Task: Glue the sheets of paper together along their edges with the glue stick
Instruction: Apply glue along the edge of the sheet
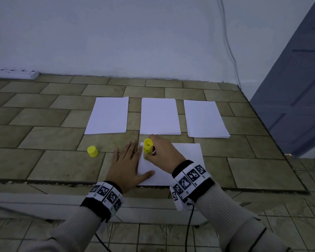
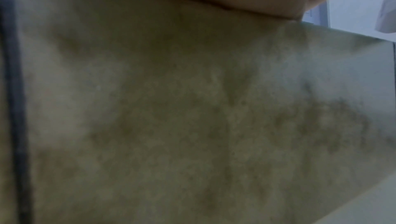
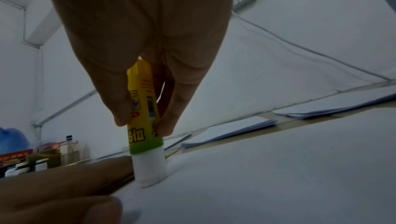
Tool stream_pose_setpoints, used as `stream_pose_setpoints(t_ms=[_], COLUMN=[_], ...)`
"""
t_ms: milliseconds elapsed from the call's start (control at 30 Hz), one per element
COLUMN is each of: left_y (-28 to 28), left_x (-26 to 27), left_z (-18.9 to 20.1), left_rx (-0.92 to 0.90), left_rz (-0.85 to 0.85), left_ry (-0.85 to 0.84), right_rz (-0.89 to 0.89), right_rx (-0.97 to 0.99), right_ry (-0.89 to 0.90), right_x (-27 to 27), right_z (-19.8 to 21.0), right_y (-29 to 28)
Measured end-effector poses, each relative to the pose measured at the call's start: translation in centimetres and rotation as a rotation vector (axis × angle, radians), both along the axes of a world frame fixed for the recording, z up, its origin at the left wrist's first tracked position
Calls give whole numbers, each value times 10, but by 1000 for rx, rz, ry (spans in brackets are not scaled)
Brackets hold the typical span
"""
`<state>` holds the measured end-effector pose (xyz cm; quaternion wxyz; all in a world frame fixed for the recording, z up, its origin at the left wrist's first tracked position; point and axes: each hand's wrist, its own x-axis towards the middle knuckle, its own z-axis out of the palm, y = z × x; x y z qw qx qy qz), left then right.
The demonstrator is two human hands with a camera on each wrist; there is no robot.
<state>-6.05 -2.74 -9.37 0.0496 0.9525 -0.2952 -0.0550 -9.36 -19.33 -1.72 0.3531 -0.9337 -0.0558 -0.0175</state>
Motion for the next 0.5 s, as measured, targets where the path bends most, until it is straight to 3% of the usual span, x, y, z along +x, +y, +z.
stream_pose_setpoints(t_ms=[167, 500], left_y=[-1, 0], left_x=[0, 0], left_z=[1, -1], left_rx=[16, -12], left_rz=[10, -2], left_ry=[4, 3], right_rz=[-59, -345], right_rx=[15, -24], right_ry=[-12, -88], right_x=[-14, -58], right_z=[-2, -7], right_y=[-39, -133])
